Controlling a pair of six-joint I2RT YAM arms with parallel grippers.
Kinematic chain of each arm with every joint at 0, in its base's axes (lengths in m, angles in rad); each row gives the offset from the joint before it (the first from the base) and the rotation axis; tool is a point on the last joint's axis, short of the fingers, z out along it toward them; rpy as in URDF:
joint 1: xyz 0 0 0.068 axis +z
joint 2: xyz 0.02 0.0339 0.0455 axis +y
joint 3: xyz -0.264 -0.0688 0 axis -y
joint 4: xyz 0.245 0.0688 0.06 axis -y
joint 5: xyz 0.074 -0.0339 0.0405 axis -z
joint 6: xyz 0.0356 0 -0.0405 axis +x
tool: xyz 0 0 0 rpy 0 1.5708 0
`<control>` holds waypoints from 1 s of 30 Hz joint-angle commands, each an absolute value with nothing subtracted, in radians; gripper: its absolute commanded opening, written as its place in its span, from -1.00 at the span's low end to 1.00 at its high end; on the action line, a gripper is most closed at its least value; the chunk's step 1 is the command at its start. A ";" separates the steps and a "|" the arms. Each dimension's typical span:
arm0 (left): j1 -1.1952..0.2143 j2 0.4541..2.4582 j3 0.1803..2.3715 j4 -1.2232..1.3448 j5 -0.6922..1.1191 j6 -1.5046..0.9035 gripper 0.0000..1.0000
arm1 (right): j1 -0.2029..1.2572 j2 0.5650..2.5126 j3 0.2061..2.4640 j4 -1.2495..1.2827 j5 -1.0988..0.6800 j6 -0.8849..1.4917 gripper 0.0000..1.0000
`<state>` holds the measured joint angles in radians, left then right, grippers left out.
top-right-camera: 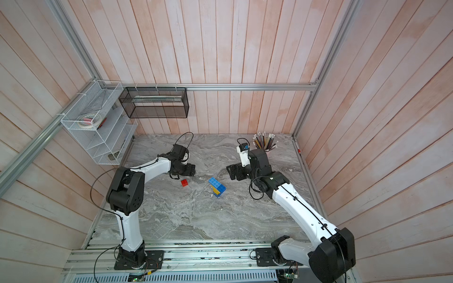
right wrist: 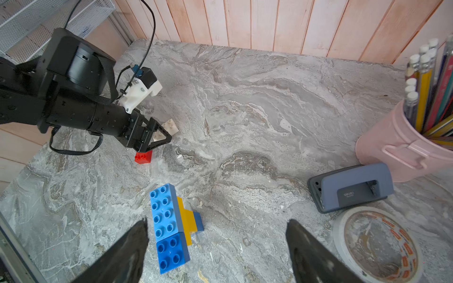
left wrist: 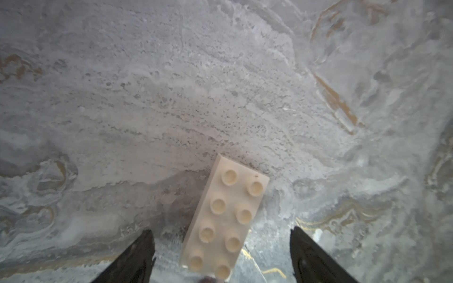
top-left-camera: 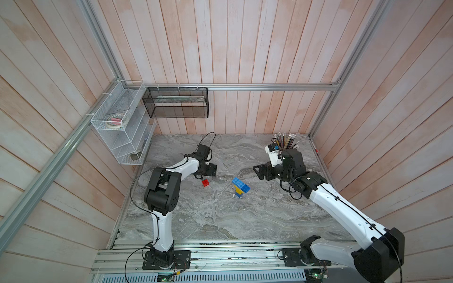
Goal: Assemble a spoon with lego
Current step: Pick up the lego brick from the center of the board.
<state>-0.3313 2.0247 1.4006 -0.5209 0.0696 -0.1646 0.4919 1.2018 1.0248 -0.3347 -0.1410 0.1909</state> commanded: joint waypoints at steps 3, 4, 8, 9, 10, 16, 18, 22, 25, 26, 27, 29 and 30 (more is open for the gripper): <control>-0.336 2.064 1.436 -0.522 0.042 -0.144 0.57 | 0.486 1.184 1.010 -0.322 -0.153 0.201 0.79; -0.336 2.070 1.442 -0.521 0.043 -0.143 0.46 | 0.486 1.184 1.008 -0.321 -0.154 0.202 0.79; -0.337 2.082 1.447 -0.502 0.053 -0.145 0.24 | 0.486 1.184 1.001 -0.320 -0.159 0.204 0.79; -0.337 2.082 1.445 -0.496 0.059 -0.146 0.22 | 0.486 1.185 1.000 -0.320 -0.164 0.203 0.79; -0.337 2.082 1.446 -0.494 0.061 -0.144 0.18 | 0.486 1.184 0.999 -0.321 -0.167 0.202 0.79; -0.337 2.084 1.444 -0.495 0.060 -0.138 -0.09 | 0.486 1.175 0.993 -0.323 -0.169 0.201 0.78; -0.337 2.074 1.433 -0.492 0.071 -0.143 -0.22 | 0.487 1.172 0.991 -0.321 -0.167 0.201 0.79; -0.337 2.029 1.393 -0.478 0.078 -0.160 -0.36 | 0.486 1.172 0.988 -0.319 -0.174 0.206 0.78; -0.337 1.973 1.363 -0.478 0.077 -0.179 -0.39 | 0.486 1.169 0.989 -0.322 -0.189 0.208 0.78; -0.337 1.944 1.345 -0.473 0.079 -0.190 -0.39 | 0.486 1.168 0.988 -0.326 -0.201 0.207 0.78; -0.337 1.912 1.331 -0.471 0.085 -0.202 -0.39 | 0.486 1.165 0.986 -0.325 -0.223 0.199 0.78; -0.338 1.828 1.286 -0.470 0.113 -0.233 -0.38 | 0.495 1.157 0.992 -0.344 -0.235 0.201 0.78; -0.339 1.781 1.260 -0.467 0.126 -0.254 -0.38 | 0.502 1.151 0.993 -0.353 -0.231 0.201 0.78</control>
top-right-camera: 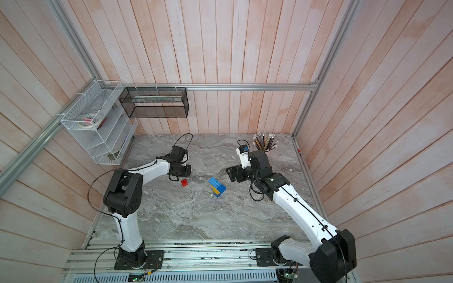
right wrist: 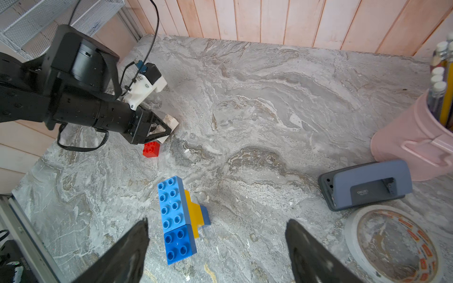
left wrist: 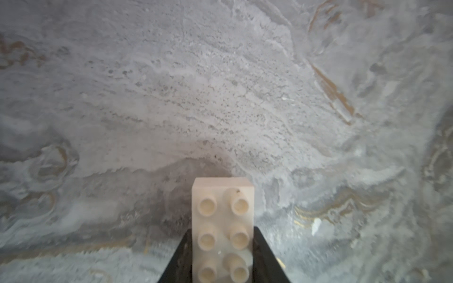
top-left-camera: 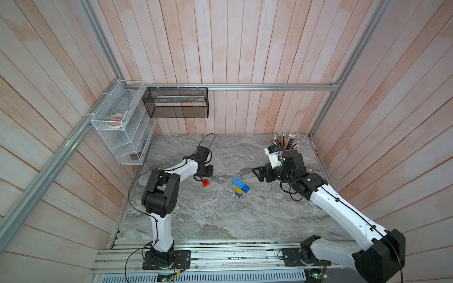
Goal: Assemble a spoon with lego
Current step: Pick up the lego brick from the center of the board, then place the lego brick at the center of the board.
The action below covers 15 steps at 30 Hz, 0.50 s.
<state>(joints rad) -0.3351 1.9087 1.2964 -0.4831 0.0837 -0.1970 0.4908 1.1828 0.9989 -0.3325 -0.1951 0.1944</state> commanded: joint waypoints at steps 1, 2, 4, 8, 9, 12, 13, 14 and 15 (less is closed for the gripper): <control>-0.342 1.726 1.222 -0.457 0.158 -0.275 -0.38 | 0.515 1.145 0.994 -0.365 -0.215 0.205 0.78; -0.348 1.673 1.183 -0.452 0.185 -0.293 -0.36 | 0.530 1.137 0.998 -0.378 -0.191 0.211 0.78; -0.379 1.581 1.116 -0.456 0.214 -0.334 -0.31 | 0.569 1.124 0.998 -0.402 -0.158 0.221 0.78; -0.517 1.445 0.945 -0.457 0.199 -0.435 -0.25 | 0.690 1.086 0.976 -0.423 -0.066 0.260 0.78; -0.545 1.424 0.903 -0.449 0.190 -0.472 -0.24 | 0.718 1.077 0.970 -0.426 -0.047 0.276 0.78; -0.623 1.361 0.752 -0.396 0.170 -0.602 -0.24 | 0.781 1.049 0.957 -0.444 -0.001 0.321 0.78; -0.645 1.347 0.711 -0.382 0.153 -0.644 -0.24 | 0.800 1.039 0.956 -0.451 0.009 0.333 0.78; -0.670 1.333 0.677 -0.370 0.134 -0.681 -0.24 | 0.818 1.032 0.956 -0.459 0.020 0.345 0.78; -0.688 1.325 0.652 -0.356 0.129 -0.706 -0.24 | 0.835 1.026 0.957 -0.464 0.032 0.355 0.78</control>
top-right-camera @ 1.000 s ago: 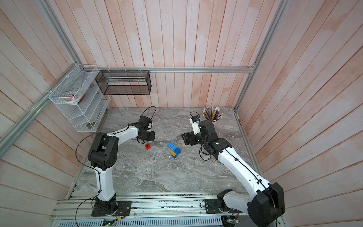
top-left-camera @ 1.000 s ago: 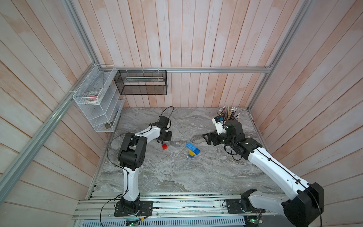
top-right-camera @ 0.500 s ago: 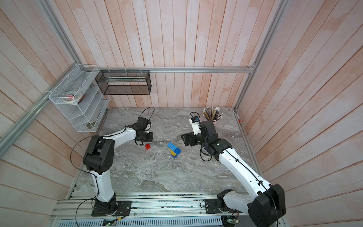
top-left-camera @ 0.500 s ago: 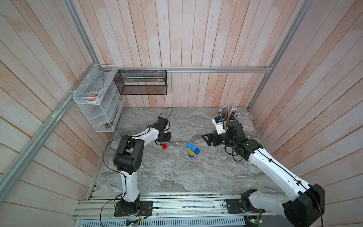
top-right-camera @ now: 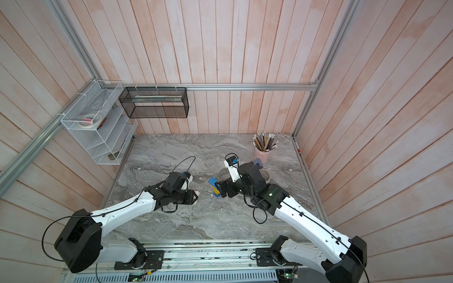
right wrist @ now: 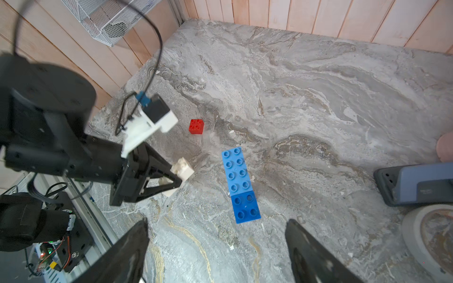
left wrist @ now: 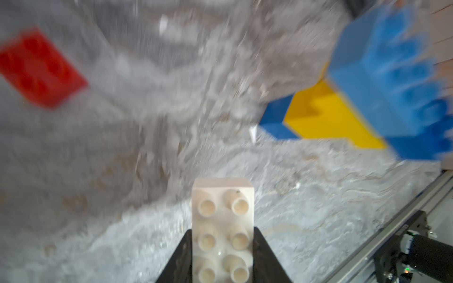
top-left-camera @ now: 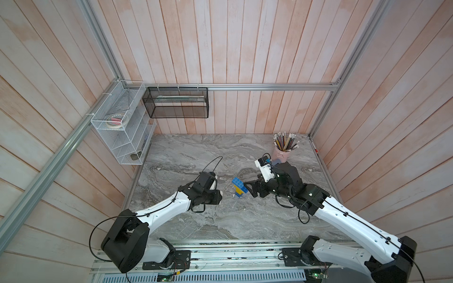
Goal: Assemble a spoon with lego
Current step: Place the lego brick at the center of the board.
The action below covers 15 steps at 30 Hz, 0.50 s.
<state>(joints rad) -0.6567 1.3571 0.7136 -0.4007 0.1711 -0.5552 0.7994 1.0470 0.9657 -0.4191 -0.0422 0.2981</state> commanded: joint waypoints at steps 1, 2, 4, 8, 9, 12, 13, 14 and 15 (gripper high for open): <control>-0.707 1.320 0.628 -0.340 0.125 -0.734 -0.24 | 0.854 1.021 0.954 -0.466 0.039 0.364 0.78; -0.726 1.319 0.612 -0.328 0.116 -0.759 -0.24 | 0.873 1.019 0.952 -0.468 0.043 0.372 0.78; -0.753 1.329 0.598 -0.320 0.098 -0.787 -0.24 | 0.910 1.025 0.950 -0.472 0.064 0.386 0.78; -0.773 1.360 0.571 -0.273 0.091 -0.826 -0.14 | 0.974 1.064 0.941 -0.472 0.091 0.421 0.78; -0.775 1.364 0.567 -0.265 0.091 -0.832 -0.03 | 0.991 1.074 0.945 -0.476 0.103 0.430 0.78; -0.777 1.366 0.562 -0.248 0.091 -0.842 0.51 | 1.032 1.111 0.949 -0.474 0.133 0.473 0.78; -0.778 1.359 0.569 -0.258 0.084 -0.841 0.65 | 1.044 1.121 0.953 -0.473 0.139 0.488 0.78; -0.777 1.348 0.578 -0.267 0.078 -0.838 0.77 | 1.058 1.131 0.955 -0.472 0.151 0.504 0.78; -0.777 1.332 0.586 -0.279 0.068 -0.836 0.88 | 1.072 1.139 0.957 -0.471 0.167 0.520 0.78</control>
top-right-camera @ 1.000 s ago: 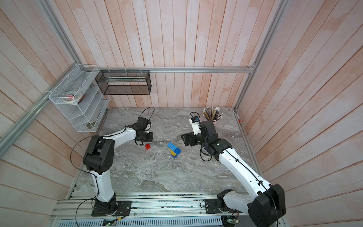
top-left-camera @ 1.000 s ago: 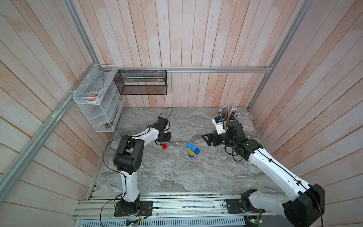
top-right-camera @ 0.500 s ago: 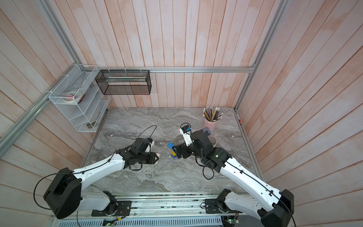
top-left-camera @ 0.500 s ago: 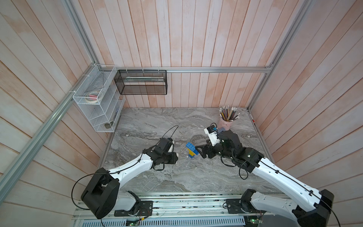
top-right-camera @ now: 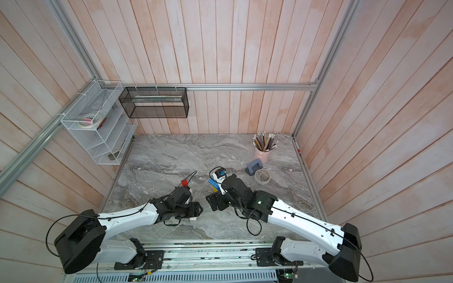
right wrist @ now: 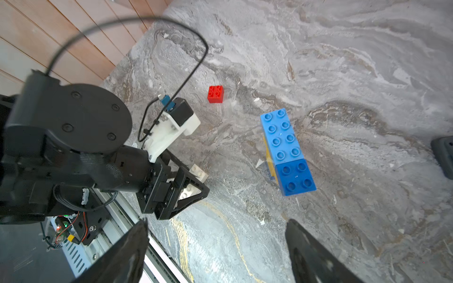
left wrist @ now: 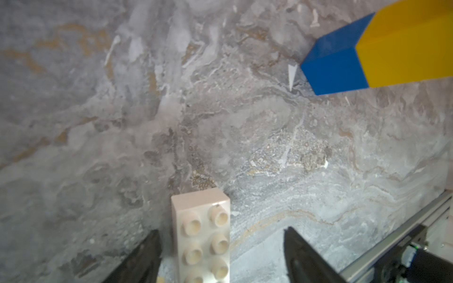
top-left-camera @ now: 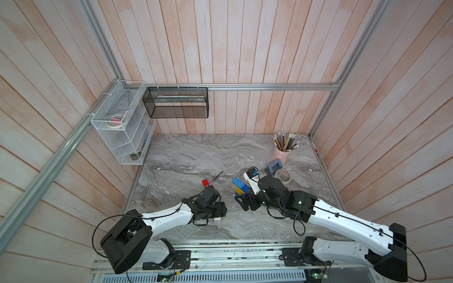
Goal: Assemble a spoon with lego
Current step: Place the lego brick at the center of the board, then pick up the lego brick from the center of the board.
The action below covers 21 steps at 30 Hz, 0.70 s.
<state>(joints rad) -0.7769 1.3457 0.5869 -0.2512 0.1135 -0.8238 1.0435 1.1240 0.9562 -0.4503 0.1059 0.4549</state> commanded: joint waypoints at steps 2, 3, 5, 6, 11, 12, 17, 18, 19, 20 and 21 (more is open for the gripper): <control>-0.770 1.286 0.614 -0.329 0.023 -0.824 1.00 | 1.111 1.157 0.966 -0.468 0.204 0.567 0.78; -0.760 1.257 0.627 -0.359 0.001 -0.817 0.99 | 1.134 1.166 0.971 -0.464 0.221 0.591 0.78; -0.711 1.179 0.646 -0.415 -0.035 -0.796 1.00 | 1.195 1.185 0.978 -0.453 0.281 0.662 0.78; -0.680 1.139 0.651 -0.438 -0.051 -0.783 1.00 | 1.220 1.192 0.977 -0.443 0.294 0.689 0.78; -0.468 0.969 0.708 -0.529 -0.123 -0.689 1.00 | 1.314 1.268 0.980 -0.381 0.340 0.813 0.78; -0.433 0.937 0.727 -0.535 -0.141 -0.669 1.00 | 1.323 1.291 0.972 -0.351 0.338 0.836 0.78; -0.404 0.803 0.808 -0.515 -0.264 -0.576 0.99 | 1.326 1.463 0.973 -0.222 0.287 0.913 0.78; -0.405 0.787 0.822 -0.518 -0.271 -0.566 1.00 | 1.319 1.509 0.986 -0.215 0.278 0.926 0.78; -0.405 0.775 0.831 -0.518 -0.269 -0.556 1.00 | 1.309 1.553 1.004 -0.218 0.262 0.942 0.78; -0.405 0.764 0.834 -0.518 -0.261 -0.548 1.00 | 1.303 1.586 1.022 -0.218 0.252 0.946 0.77; -0.405 0.755 0.835 -0.521 -0.253 -0.541 1.00 | 1.299 1.623 1.042 -0.223 0.248 0.950 0.77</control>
<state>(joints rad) -0.4076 0.7715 0.8185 -0.4911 -0.2188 -0.6075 1.3136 1.5574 0.9916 -0.2554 0.2661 0.8909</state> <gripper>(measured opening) 0.997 0.885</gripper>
